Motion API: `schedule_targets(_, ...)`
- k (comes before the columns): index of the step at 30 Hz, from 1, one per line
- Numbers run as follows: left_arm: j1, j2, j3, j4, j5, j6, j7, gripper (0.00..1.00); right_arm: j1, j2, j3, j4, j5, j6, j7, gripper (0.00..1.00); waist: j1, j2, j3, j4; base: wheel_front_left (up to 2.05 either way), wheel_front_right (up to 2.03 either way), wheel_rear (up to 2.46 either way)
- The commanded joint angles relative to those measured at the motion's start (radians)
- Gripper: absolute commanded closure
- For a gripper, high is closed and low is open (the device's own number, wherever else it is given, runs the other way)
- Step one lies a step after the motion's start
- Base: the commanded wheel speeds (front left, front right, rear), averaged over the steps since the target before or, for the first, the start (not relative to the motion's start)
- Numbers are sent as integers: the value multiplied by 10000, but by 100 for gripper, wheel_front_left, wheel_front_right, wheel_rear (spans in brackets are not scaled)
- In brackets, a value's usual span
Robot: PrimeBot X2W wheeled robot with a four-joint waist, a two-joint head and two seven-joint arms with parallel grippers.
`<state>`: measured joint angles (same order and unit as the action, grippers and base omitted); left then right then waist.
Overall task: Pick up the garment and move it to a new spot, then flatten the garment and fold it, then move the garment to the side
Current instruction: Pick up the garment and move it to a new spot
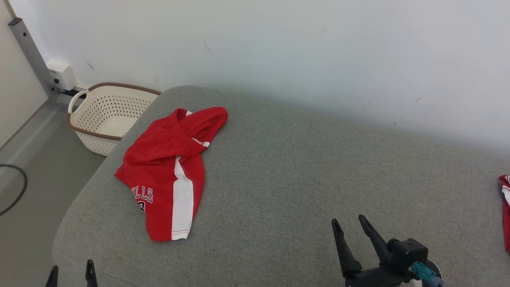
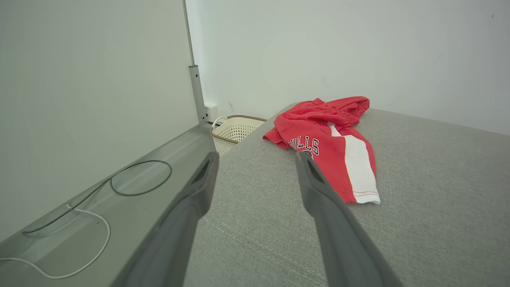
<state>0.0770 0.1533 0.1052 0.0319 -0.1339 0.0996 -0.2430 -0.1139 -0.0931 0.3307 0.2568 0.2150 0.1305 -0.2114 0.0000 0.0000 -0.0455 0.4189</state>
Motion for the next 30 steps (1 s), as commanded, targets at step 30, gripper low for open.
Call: schedule_targets(30,-4352,1323,-127,662,-661,-732,933,0,-1592,-62,794,-517,-239,3,194,0,0,0,1992,-1860,0,0,0)
